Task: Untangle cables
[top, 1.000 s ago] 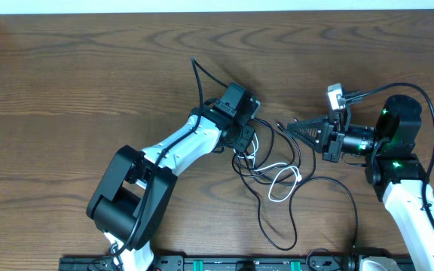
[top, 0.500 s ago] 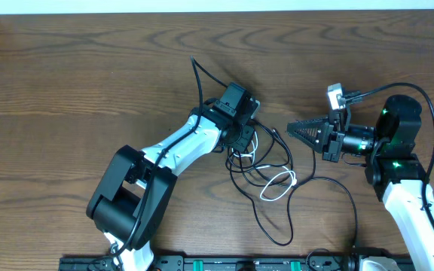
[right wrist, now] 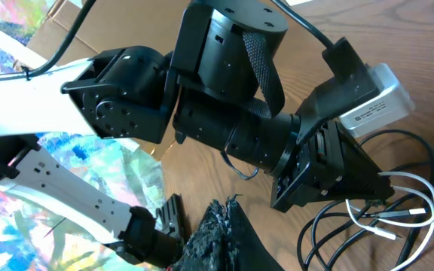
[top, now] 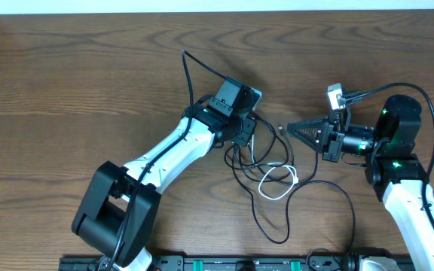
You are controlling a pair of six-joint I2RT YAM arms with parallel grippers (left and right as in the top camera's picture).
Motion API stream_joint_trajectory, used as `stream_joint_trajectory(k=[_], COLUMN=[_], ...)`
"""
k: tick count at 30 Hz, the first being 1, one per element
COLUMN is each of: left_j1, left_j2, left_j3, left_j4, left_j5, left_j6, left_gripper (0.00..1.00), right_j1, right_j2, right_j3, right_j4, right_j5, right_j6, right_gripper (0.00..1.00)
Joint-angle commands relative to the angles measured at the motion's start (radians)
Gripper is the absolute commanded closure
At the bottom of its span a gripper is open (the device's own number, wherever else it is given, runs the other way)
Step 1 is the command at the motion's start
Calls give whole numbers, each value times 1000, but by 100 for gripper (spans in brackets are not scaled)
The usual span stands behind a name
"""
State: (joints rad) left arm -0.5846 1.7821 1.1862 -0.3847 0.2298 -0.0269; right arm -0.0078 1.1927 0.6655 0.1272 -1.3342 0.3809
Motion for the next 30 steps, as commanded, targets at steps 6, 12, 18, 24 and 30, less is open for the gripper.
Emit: stream_joint_trajectory(k=[6, 12, 18, 24, 30], left_j1=[-1, 0, 13, 38, 45], left_j2=[-13, -37, -144, -279, -315], left_j3=[24, 24, 24, 24, 24], left_j4=[21, 44, 89, 95, 44], left_j5=[-3, -5, -15, -15, -97], left_j6=[-1, -1, -1, 0, 37], left_gripper=[92, 92, 92, 92, 87], right_j1=[5, 5, 5, 5, 5], right_j2=[-9, -9, -9, -9, -9], right_j3=[4, 4, 4, 4, 4], right_j4=[-8, -8, -8, -8, -15], right_j5=[-3, -3, -3, -3, -3], right_j6=[-19, -19, -19, -19, -19], right_gripper=[99, 99, 99, 99, 99])
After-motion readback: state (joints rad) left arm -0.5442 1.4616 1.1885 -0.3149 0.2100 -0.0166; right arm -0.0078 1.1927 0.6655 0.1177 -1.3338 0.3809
